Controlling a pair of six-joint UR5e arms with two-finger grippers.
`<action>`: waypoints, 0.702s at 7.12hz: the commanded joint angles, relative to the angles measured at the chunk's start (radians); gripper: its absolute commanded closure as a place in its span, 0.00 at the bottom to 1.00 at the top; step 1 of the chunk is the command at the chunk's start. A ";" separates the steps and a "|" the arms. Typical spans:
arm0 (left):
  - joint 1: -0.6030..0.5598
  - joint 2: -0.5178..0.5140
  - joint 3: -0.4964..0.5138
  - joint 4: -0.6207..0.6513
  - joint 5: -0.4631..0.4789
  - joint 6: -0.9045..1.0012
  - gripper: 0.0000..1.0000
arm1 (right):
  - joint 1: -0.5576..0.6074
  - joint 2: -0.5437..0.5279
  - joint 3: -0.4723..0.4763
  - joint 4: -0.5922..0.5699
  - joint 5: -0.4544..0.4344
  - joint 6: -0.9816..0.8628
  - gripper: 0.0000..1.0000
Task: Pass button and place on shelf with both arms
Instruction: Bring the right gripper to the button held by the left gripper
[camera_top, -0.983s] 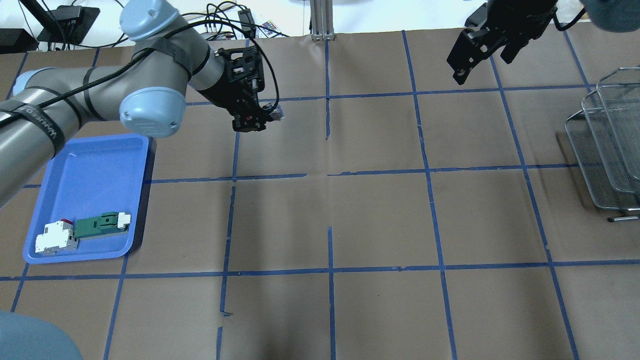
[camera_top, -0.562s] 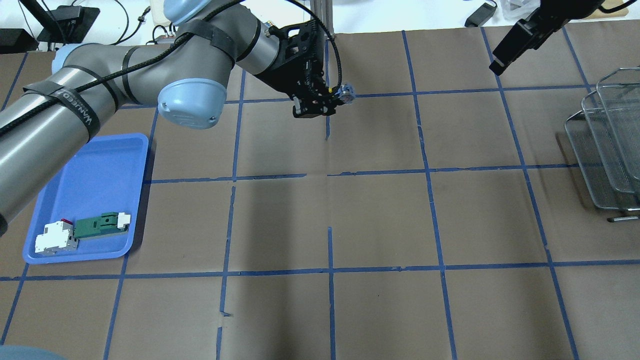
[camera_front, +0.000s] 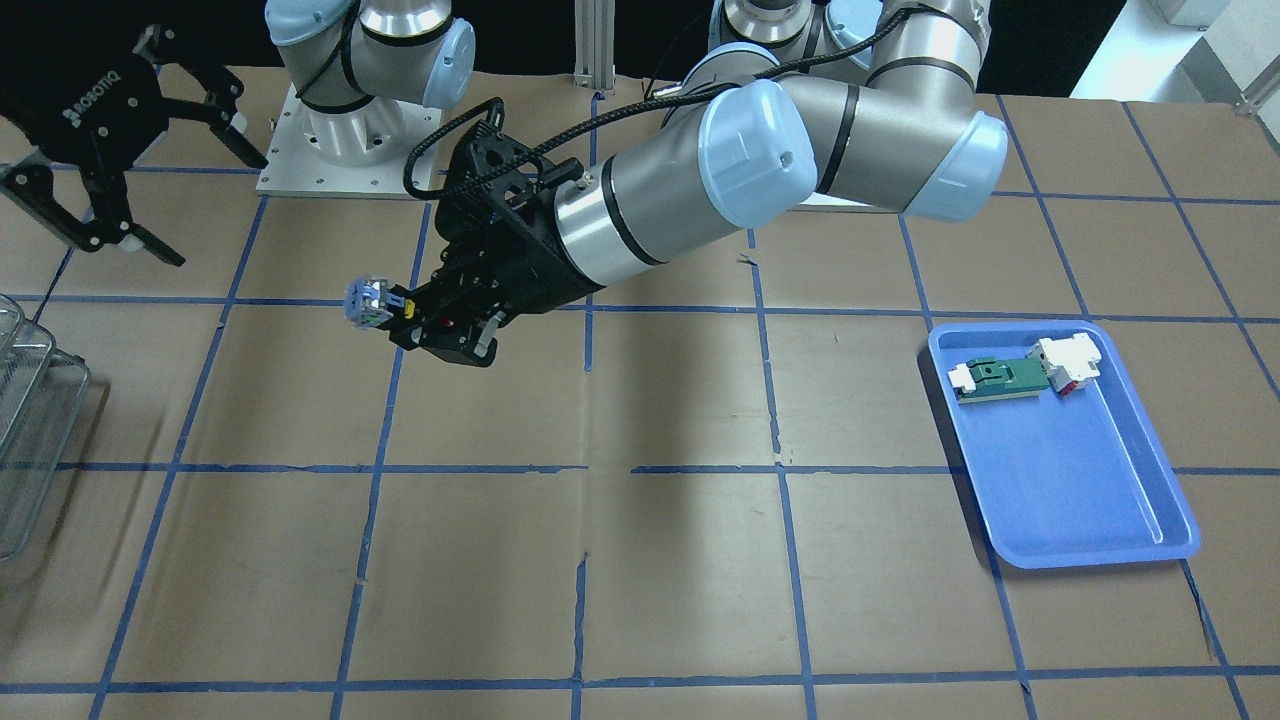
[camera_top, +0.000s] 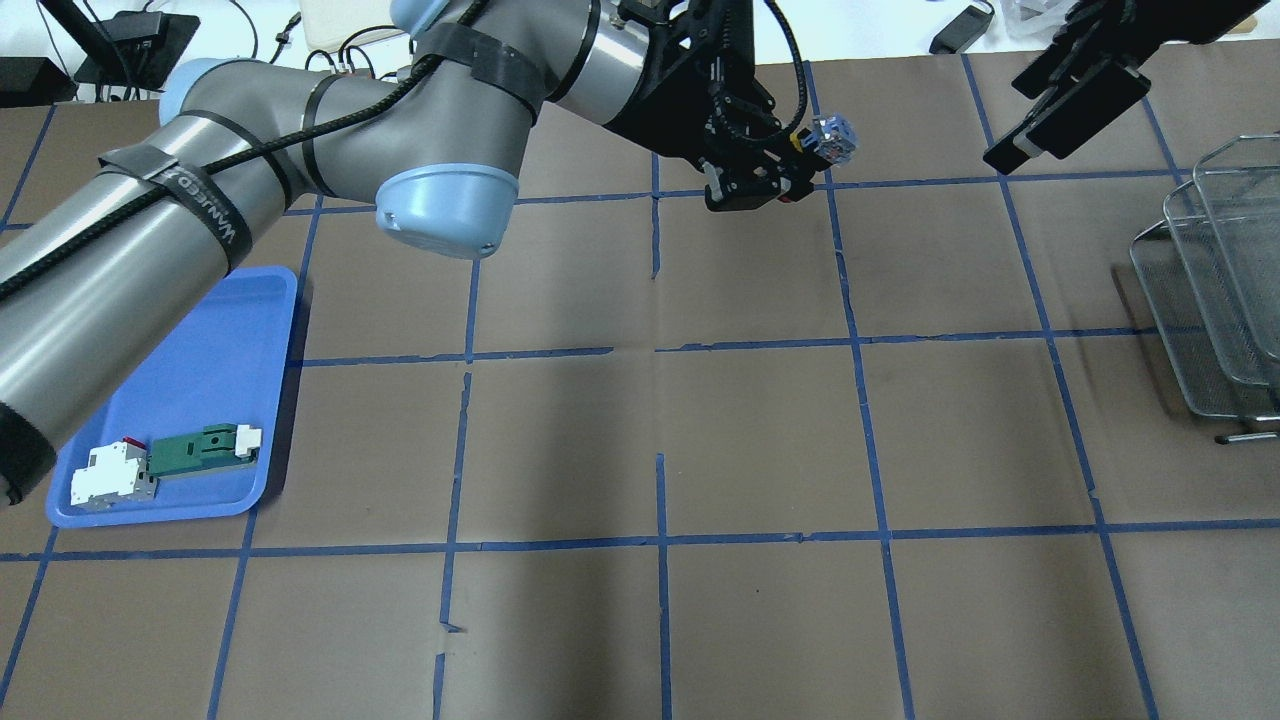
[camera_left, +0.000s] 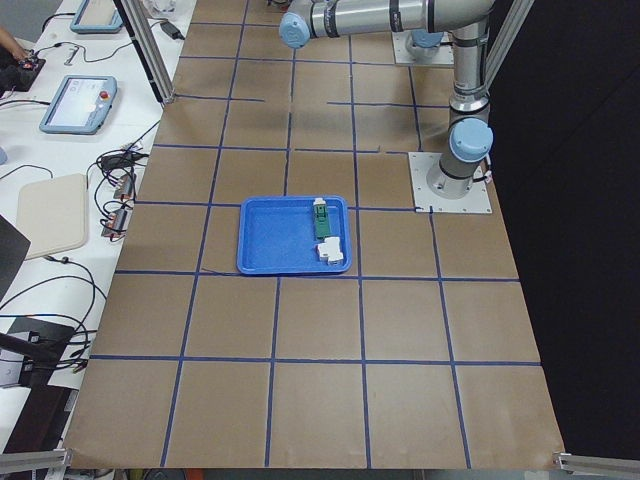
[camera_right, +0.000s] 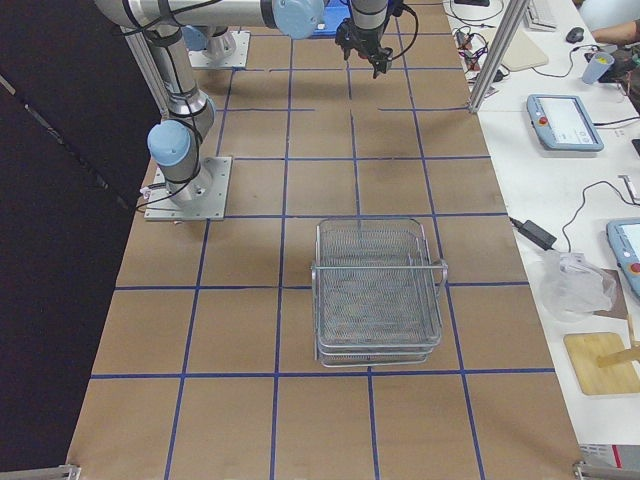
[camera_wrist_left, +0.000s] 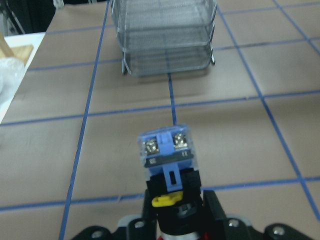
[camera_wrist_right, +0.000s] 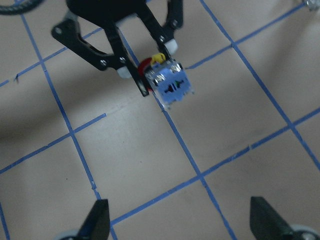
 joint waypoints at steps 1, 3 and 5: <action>-0.035 -0.006 -0.004 0.103 -0.073 -0.113 1.00 | -0.047 -0.021 0.004 0.014 0.088 -0.259 0.00; -0.036 -0.006 -0.007 0.106 -0.090 -0.114 1.00 | -0.051 -0.023 0.002 0.011 0.170 -0.376 0.00; -0.036 -0.004 -0.009 0.111 -0.089 -0.112 1.00 | -0.048 -0.021 0.002 0.043 0.170 -0.378 0.00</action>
